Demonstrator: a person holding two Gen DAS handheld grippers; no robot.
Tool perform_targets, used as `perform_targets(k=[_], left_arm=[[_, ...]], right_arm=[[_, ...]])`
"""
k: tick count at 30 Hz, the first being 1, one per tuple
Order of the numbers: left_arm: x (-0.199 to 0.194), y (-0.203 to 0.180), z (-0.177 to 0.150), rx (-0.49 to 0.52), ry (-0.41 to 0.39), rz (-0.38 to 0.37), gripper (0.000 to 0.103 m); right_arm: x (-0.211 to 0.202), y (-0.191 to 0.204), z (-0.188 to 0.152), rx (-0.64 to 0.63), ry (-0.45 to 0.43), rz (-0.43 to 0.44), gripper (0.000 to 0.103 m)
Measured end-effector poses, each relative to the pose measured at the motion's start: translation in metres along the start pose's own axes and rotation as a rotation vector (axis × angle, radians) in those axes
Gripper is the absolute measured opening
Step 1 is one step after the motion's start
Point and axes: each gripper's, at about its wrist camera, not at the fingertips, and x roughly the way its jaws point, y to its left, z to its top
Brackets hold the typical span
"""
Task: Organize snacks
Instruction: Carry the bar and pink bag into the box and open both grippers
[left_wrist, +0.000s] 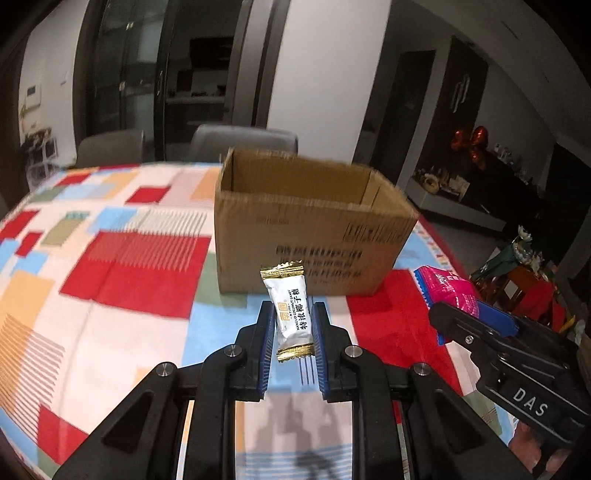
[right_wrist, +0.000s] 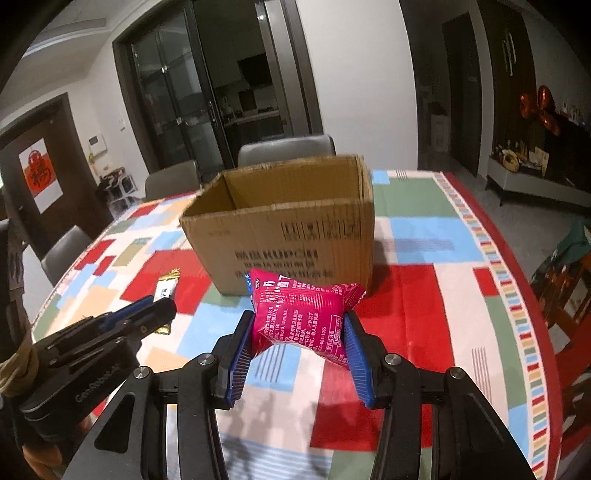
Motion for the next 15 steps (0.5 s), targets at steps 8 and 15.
perform_targets(k=[8,15], left_arm=[[-0.014,-0.001,0.035,0.059,-0.081,-0.005,0.021],[-0.008,0.003,0.067,0.075,-0.094,-0.022,0.021]], right_arm=[[-0.007,0.005,0.032,-0.017,-0.054,-0.007,0.048],[-0.003,0.013,0.070,-0.075,-0.065,-0.012,0.048]])
